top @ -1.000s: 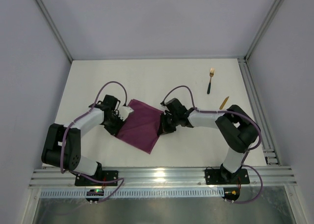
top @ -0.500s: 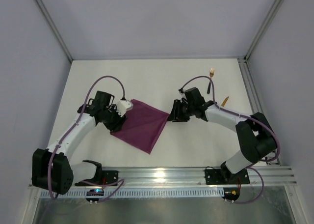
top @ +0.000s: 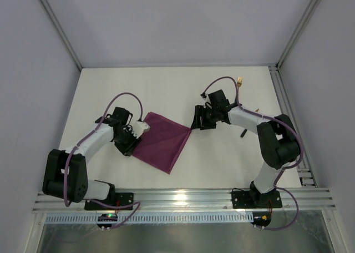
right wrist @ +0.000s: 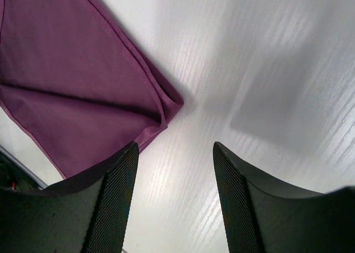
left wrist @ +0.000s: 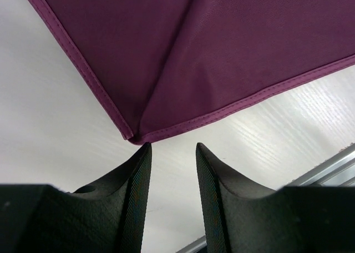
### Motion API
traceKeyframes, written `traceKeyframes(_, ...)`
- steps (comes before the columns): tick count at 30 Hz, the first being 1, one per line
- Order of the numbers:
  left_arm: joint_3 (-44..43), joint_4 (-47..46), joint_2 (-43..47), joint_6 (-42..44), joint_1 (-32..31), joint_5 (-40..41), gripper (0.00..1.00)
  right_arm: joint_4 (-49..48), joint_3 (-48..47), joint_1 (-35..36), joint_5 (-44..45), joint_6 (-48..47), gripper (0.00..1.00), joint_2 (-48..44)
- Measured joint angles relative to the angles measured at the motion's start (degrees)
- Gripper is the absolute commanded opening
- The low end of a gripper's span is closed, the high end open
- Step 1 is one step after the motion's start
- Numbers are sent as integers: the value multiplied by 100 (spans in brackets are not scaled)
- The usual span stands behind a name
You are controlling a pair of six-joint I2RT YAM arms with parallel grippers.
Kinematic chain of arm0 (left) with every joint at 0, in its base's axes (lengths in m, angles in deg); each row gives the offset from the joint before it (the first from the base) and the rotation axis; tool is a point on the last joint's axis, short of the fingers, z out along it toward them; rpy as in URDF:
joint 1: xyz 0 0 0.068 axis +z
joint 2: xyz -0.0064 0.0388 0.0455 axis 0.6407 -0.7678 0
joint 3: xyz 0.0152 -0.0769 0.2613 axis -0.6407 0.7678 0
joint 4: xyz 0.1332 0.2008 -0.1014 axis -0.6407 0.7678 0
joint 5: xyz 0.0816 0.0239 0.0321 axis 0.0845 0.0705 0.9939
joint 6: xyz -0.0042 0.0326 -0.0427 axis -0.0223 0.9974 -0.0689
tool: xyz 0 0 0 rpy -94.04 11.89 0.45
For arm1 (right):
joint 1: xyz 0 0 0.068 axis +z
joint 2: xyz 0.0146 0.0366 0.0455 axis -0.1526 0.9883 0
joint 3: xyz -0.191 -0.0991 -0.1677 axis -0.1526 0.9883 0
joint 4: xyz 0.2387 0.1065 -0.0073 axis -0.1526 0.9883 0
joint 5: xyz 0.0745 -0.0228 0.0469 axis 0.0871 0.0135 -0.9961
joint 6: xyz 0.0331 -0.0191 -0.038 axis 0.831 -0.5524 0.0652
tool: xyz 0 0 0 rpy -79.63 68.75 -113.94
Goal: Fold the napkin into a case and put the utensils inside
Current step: Rotate the lower triangle-folded napkin at the center of the board.
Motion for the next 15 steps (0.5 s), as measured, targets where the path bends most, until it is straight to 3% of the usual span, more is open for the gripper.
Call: traceKeyframes(15, -151, -820, -1047, -203, 2, 839, 38, 44, -487, -46, -219, -299, 56, 765)
